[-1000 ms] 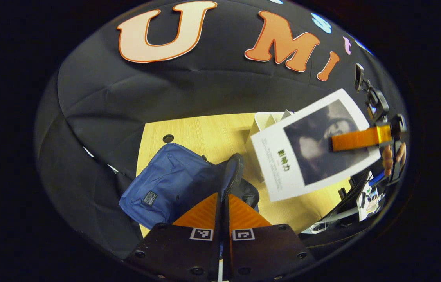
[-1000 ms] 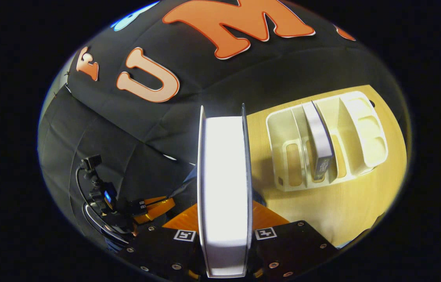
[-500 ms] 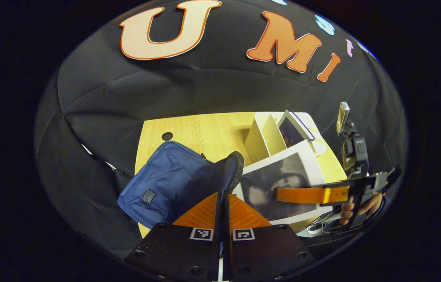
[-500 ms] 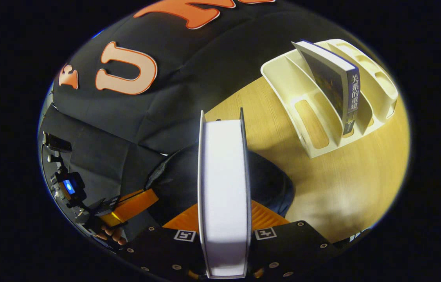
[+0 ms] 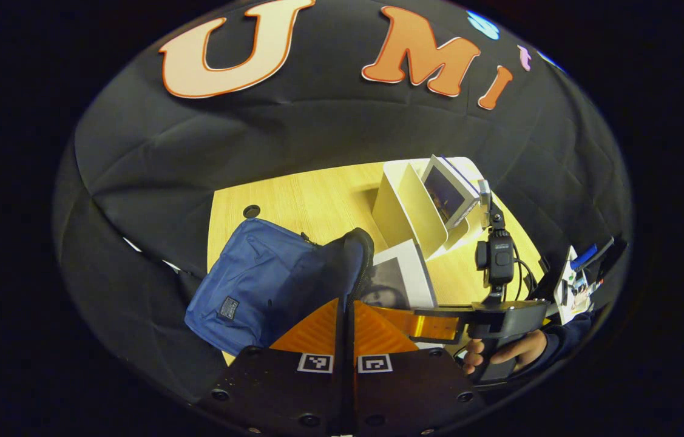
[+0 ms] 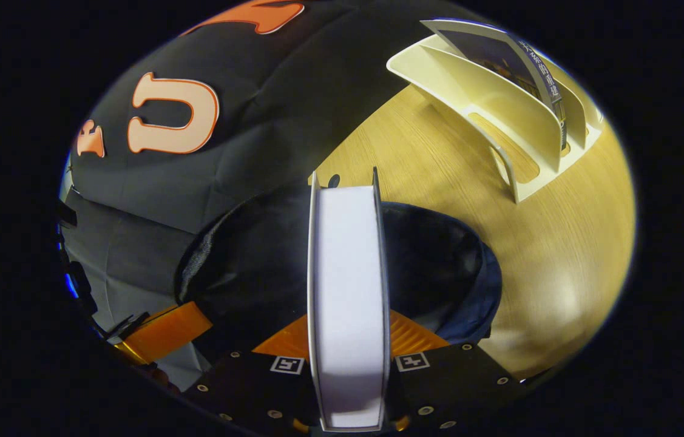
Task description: Open the schoolbag, grab two books from the bookshelf and put them into the schoolbag.
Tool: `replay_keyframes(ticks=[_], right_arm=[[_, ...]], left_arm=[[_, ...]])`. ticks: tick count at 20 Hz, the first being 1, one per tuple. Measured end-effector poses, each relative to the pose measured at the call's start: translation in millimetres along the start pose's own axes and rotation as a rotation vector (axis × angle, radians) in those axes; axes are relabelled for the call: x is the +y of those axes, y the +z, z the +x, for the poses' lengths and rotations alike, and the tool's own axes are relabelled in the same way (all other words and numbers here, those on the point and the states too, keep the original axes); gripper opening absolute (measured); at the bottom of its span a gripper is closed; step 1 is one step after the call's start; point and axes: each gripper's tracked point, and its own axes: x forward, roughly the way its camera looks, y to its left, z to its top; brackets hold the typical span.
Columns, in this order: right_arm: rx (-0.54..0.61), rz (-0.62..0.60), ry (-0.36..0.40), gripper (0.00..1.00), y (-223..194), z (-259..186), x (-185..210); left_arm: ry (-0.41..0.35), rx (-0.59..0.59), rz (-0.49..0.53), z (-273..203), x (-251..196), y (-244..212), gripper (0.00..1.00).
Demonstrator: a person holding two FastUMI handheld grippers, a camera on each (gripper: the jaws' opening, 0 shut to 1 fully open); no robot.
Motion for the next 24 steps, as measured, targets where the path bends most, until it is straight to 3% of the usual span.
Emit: replay_keyframes(ticks=[16, 24], right_arm=[[-0.001, 0.093, 0.084, 0.4, -24, 95, 10], [-0.03, 0.13, 0.076, 0.4, -29, 127, 14]], left_arm=[[-0.025, 0.026, 0.051, -4, -14, 1, 0.01], [-0.007, 0.036, 0.077, -2, -22, -8, 0.0]])
